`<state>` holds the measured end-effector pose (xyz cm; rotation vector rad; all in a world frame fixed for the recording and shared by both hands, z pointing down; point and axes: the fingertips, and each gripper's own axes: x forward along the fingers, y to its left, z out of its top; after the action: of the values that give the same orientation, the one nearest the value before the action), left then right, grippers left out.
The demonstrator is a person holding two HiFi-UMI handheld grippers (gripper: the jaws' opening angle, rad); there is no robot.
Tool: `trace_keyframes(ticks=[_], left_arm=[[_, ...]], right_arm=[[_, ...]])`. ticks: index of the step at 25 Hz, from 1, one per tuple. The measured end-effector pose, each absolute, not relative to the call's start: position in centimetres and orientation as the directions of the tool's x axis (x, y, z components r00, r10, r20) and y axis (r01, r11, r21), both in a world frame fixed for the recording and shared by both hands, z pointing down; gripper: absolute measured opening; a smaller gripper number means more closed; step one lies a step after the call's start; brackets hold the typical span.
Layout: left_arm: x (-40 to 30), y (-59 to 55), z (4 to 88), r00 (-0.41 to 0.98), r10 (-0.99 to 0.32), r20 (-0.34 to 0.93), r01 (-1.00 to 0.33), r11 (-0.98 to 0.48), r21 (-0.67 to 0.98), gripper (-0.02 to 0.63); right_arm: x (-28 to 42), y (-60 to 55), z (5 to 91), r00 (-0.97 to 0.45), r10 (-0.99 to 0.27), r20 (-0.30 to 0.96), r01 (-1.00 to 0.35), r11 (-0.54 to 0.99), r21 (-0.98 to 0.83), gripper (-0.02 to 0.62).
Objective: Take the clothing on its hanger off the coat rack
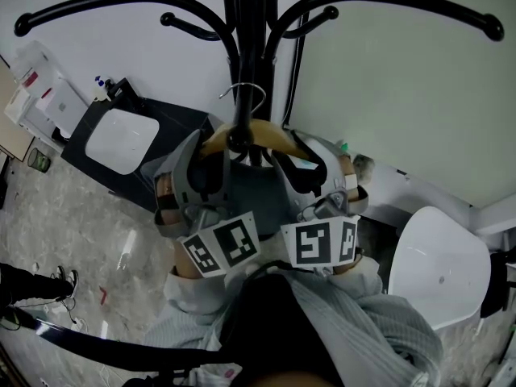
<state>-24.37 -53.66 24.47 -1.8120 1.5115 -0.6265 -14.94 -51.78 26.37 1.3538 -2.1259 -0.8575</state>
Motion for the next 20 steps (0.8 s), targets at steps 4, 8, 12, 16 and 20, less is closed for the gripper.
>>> trace_keyframes(ticks=[4, 8, 12, 16, 20], left_arm=[[-24.4, -53.7, 24.7, 0.198, -0.979, -0.054, -0.624, -0.083, -0.777, 0.118], [-24.4, -53.6, 24.8, 0.191, -0.980, -0.052, -0.610, -0.077, -0.789, 0.118], [-24.0, -53.0, 23.9, 0.193, -0.978, -0.075, -0.599, -0.057, -0.798, 0.118], [-22.9, -51.8, 22.0, 0.218, -0.969, -0.116, -0.601, -0.040, -0.798, 0.118], [-20.2, -50.3, 20.1, 0.284, -0.945, -0.161, -0.604, -0.045, -0.796, 0.118]], right_arm=[[-14.6, -52.0, 26.3, -0.372, -0.927, 0.037, -0.626, 0.280, 0.728, 0.106], [-14.6, -52.3, 26.5, -0.361, -0.932, 0.032, -0.620, 0.266, 0.738, 0.104], [-14.3, -52.3, 25.6, -0.348, -0.937, 0.021, -0.619, 0.246, 0.746, 0.103], [-13.1, -51.1, 23.6, -0.332, -0.943, -0.028, -0.626, 0.198, 0.754, 0.103], [-10.4, -49.5, 21.7, -0.279, -0.957, -0.076, -0.636, 0.125, 0.761, 0.103]])
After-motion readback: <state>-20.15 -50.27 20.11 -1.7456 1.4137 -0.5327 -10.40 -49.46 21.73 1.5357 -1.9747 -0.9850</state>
